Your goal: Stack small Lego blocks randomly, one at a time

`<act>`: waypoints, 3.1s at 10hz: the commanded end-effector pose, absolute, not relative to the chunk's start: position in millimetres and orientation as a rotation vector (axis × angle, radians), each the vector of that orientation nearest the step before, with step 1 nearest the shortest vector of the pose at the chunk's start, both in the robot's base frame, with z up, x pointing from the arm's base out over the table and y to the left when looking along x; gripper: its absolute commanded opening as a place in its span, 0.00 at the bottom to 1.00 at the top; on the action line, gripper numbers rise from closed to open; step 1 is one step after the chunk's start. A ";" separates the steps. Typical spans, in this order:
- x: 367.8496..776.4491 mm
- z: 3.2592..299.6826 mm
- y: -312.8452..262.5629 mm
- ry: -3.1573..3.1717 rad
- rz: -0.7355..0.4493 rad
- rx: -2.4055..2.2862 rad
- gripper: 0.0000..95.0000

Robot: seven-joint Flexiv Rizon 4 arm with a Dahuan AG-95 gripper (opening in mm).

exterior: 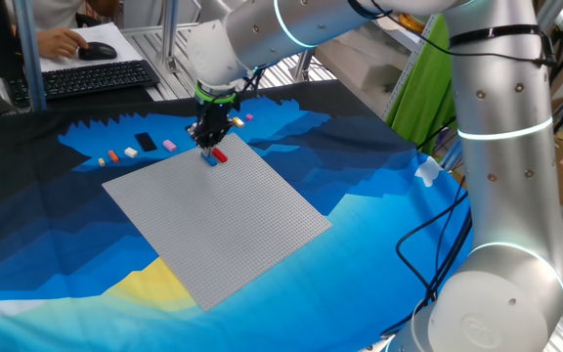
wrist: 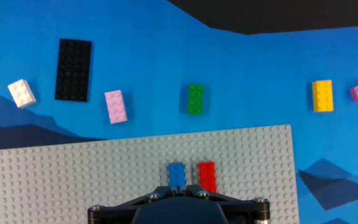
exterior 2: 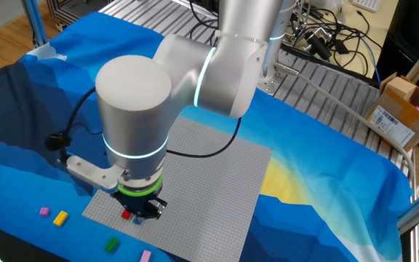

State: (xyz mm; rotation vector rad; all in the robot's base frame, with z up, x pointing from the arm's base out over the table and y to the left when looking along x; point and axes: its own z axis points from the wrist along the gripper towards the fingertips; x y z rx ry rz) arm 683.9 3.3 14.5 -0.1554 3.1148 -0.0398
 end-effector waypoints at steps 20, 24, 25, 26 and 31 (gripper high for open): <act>673.0 9.8 -2.5 3.150 -0.086 -0.181 0.00; 670.9 10.3 -2.7 3.181 -0.094 -0.168 0.00; 670.5 14.4 -3.4 3.184 -0.097 -0.173 0.00; 669.9 17.8 -4.2 3.179 -0.092 -0.166 0.00; 699.8 40.5 -7.2 3.162 -0.020 -0.131 0.20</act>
